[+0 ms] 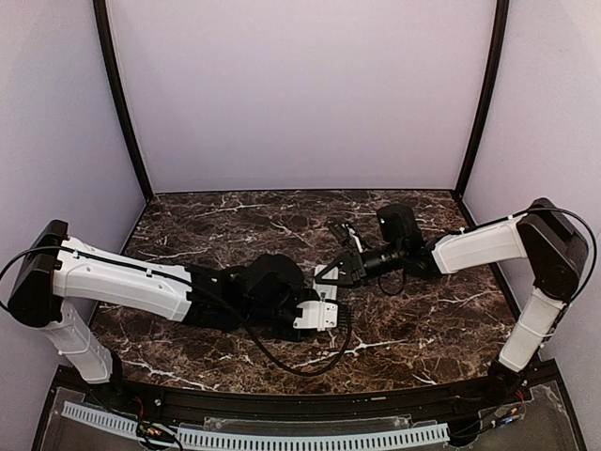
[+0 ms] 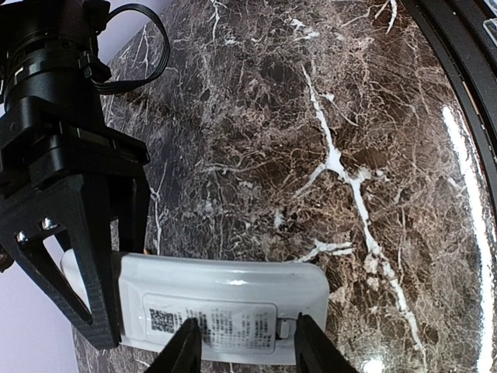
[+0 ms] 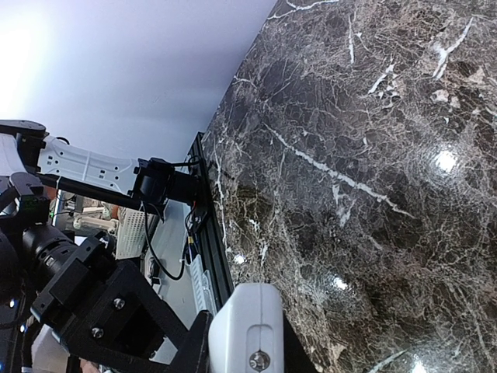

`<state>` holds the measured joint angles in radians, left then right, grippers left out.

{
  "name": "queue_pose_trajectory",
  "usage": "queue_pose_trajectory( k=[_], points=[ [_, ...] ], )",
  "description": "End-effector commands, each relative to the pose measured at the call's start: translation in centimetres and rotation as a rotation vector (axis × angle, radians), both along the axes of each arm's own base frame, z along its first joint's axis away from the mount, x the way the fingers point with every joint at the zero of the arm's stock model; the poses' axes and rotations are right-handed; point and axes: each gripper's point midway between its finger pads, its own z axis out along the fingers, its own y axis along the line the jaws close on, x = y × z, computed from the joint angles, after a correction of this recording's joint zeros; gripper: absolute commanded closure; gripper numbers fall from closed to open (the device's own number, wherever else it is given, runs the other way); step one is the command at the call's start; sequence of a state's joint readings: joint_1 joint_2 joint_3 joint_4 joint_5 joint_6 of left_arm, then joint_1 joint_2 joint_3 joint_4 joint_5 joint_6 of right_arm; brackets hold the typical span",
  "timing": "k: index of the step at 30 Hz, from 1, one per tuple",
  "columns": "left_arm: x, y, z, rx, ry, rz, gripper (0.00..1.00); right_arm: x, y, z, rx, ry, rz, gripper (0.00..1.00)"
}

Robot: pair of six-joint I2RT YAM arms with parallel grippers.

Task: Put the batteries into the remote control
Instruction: Remove the battery cover from the remote control.

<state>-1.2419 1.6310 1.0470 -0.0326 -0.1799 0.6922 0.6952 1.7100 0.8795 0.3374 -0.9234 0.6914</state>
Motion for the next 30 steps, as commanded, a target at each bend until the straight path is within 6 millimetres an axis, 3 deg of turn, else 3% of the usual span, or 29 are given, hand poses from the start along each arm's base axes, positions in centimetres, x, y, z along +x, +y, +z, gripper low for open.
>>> queue_pose_trajectory(
  k=[1,13,30],
  points=[
    [0.2,-0.1,-0.2,0.028,-0.016,0.003,0.59,-0.2,1.0,1.5,0.050,-0.028,0.037,1.00],
    [1.4,1.2,-1.3,0.082,-0.113,0.030,0.62,-1.0,1.6,1.9,0.071,-0.018,0.081,1.00],
    [2.5,1.0,2.5,-0.048,-0.235,0.058,0.63,-0.5,2.4,-0.3,0.020,0.023,0.067,1.00]
  ],
)
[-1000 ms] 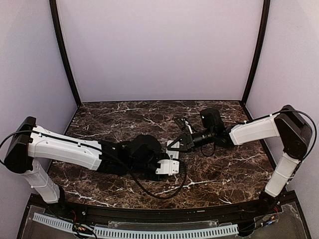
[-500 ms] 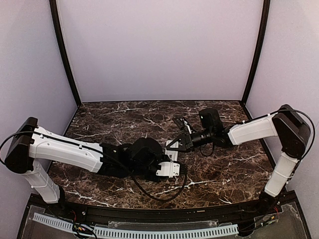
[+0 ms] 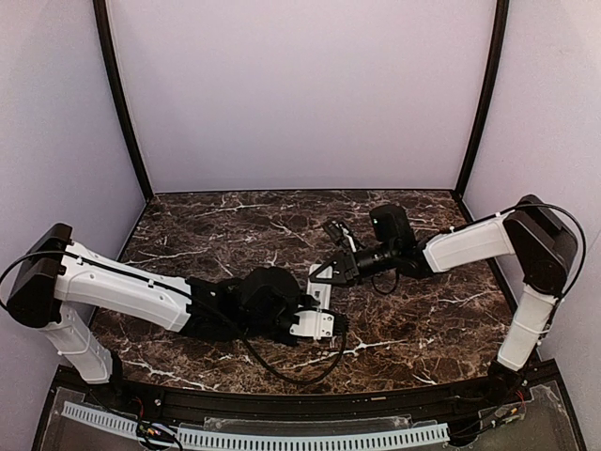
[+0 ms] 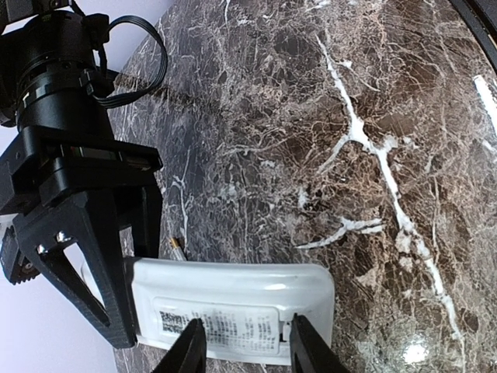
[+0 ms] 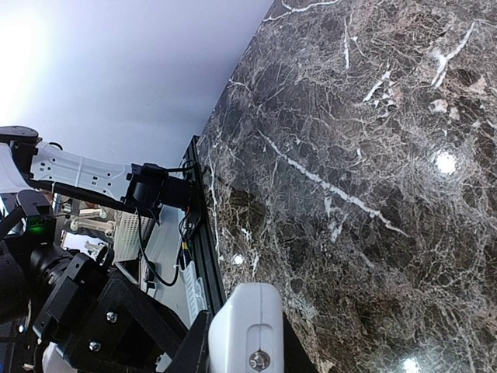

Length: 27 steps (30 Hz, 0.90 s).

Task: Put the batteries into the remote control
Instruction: Remove the battery cover from the remote control.

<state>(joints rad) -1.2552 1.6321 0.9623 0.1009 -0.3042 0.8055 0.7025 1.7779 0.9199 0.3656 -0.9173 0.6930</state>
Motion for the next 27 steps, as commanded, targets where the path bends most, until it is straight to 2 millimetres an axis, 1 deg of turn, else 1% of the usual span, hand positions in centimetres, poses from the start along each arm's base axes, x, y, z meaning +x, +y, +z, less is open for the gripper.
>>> queue_pose_trajectory(
  k=[1,12,16,17,20,22,25,27],
  points=[
    [1.2,0.2,3.4,-0.088,-0.075,0.037,0.63,-1.2,1.4,0.5,0.016,0.025,0.060,1.00],
    [0.9,0.5,5.0,-0.123,-0.077,0.030,0.63,-0.5,1.6,-0.1,-0.007,0.037,0.045,1.00],
    [0.7,1.0,4.3,-0.099,-0.067,0.027,0.63,-0.4,1.6,-0.1,-0.005,0.039,0.042,1.00],
    [0.5,1.2,4.1,-0.096,-0.054,0.026,0.61,-0.3,1.5,0.0,-0.005,0.039,0.041,1.00],
    [-0.6,1.6,3.0,-0.076,0.006,-0.004,0.58,-0.2,1.5,0.1,-0.003,0.038,0.039,1.00],
    [-1.2,1.7,2.5,-0.070,0.042,-0.019,0.55,-0.3,1.5,0.1,-0.003,0.040,0.041,1.00],
    [-2.0,1.5,2.0,-0.069,0.095,-0.048,0.47,-0.3,1.5,0.1,-0.002,0.043,0.040,1.00],
    [-2.0,1.4,1.5,-0.054,0.108,-0.045,0.45,-0.3,1.5,0.2,0.002,0.046,0.043,1.00]
  ],
)
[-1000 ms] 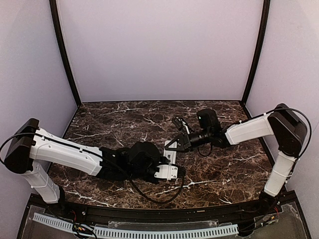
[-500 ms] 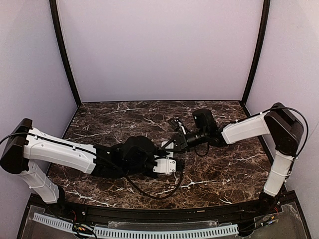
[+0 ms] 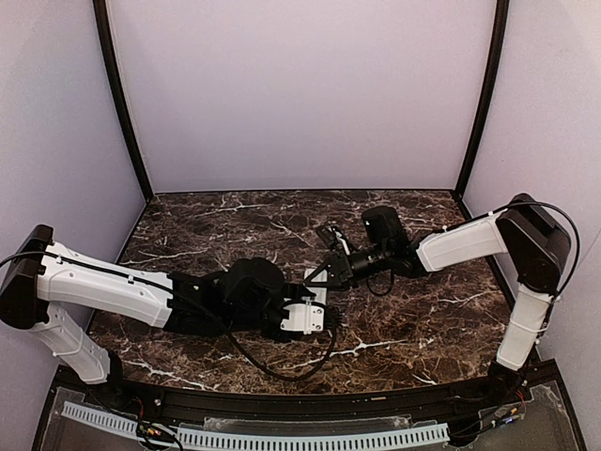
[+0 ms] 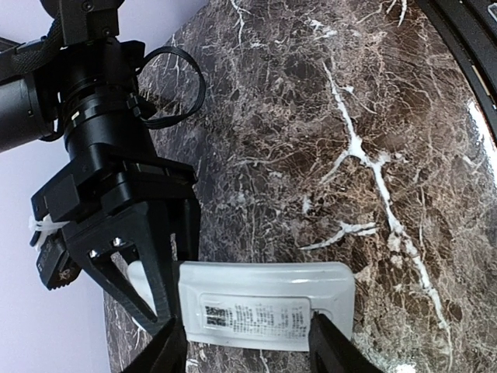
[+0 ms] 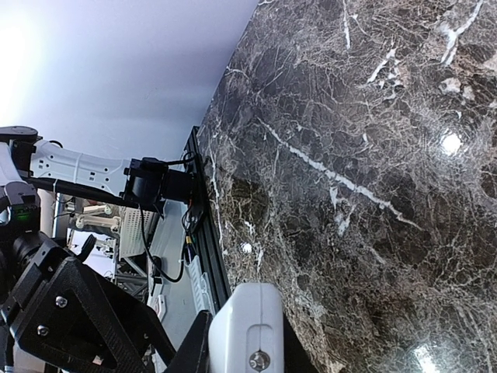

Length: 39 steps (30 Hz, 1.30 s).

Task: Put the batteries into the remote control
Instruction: Remove the battery cover from the remote control.

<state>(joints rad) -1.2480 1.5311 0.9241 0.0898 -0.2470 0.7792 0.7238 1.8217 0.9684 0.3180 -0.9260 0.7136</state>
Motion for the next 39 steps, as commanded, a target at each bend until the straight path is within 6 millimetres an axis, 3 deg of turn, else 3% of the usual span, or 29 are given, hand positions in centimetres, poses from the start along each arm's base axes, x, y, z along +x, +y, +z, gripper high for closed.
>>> queue_pose_trajectory(
  k=[1,15,25,32,39],
  points=[
    [-1.0,0.4,-0.9,0.024,0.073,-0.023,0.44,0.1,0.5,0.9,0.031,-0.006,0.019,1.00],
    [0.6,-0.1,-1.6,0.059,0.025,0.005,0.46,-0.7,0.3,1.5,0.044,-0.004,0.028,1.00],
    [2.3,0.5,-0.1,0.020,-0.049,0.057,0.55,-0.7,0.3,1.3,0.043,-0.002,0.034,1.00],
    [1.8,0.6,1.5,-0.025,-0.047,0.035,0.56,-0.5,0.5,0.4,0.029,0.006,0.031,1.00],
    [2.1,2.0,0.4,0.016,-0.031,0.064,0.55,0.3,0.5,0.4,0.032,0.006,0.020,1.00]
  ],
)
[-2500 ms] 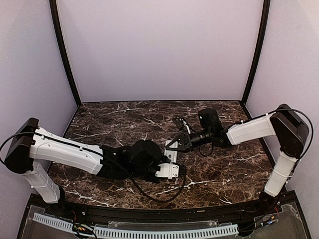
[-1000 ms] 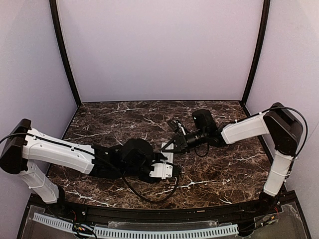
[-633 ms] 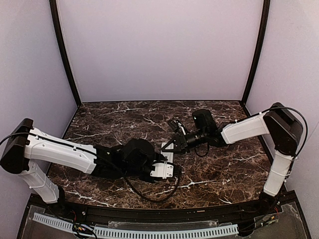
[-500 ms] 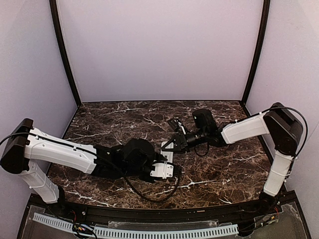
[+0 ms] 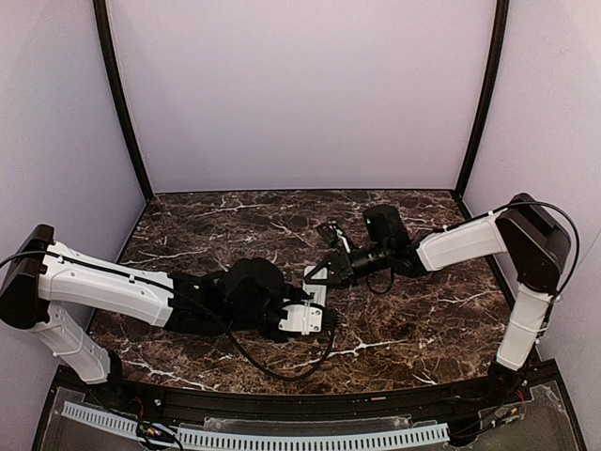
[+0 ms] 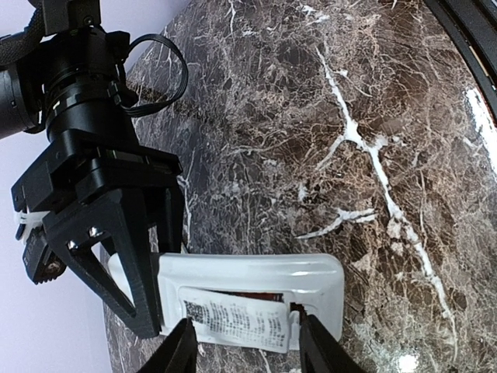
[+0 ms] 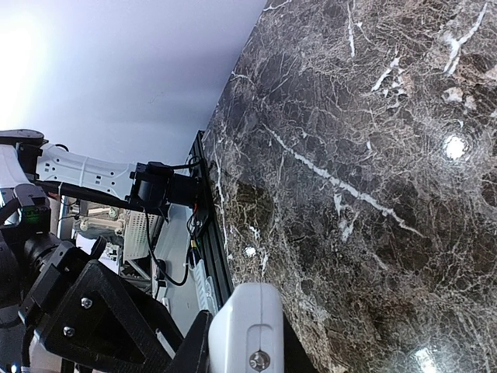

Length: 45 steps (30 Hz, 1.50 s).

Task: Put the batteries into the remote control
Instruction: Remove the battery cover from the remote control.

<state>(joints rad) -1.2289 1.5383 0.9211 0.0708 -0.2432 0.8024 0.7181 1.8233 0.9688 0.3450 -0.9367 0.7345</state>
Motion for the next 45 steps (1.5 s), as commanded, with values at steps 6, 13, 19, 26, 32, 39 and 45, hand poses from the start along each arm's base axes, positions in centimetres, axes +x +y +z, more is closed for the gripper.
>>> queue_pose_trajectory(
  k=[6,13,19,26,32,39,45],
  points=[
    [2.4,3.1,-1.4,0.045,0.003,0.107,0.54,1.7,1.4,0.3,0.032,-0.009,0.015,1.00],
    [3.5,4.1,-2.6,0.066,0.023,0.145,0.54,2.8,2.2,0.1,0.057,0.013,0.020,1.00],
    [3.7,3.9,-3.1,0.049,0.059,0.156,0.54,3.2,2.2,-0.5,0.081,0.046,0.014,1.00],
    [4.1,3.6,-4.0,0.060,0.087,0.174,0.56,3.3,2.1,-0.4,0.103,0.071,0.011,1.00],
    [4.6,3.4,-3.4,0.041,0.063,0.190,0.64,3.3,2.0,-1.1,0.093,0.083,0.006,1.00],
    [4.7,3.1,-2.1,0.001,0.037,0.179,0.63,3.1,1.8,-2.0,0.077,0.101,0.000,1.00],
    [4.8,3.0,-1.6,-0.005,0.012,0.187,0.67,3.2,1.8,-2.4,0.066,0.110,-0.008,1.00]
  ],
)
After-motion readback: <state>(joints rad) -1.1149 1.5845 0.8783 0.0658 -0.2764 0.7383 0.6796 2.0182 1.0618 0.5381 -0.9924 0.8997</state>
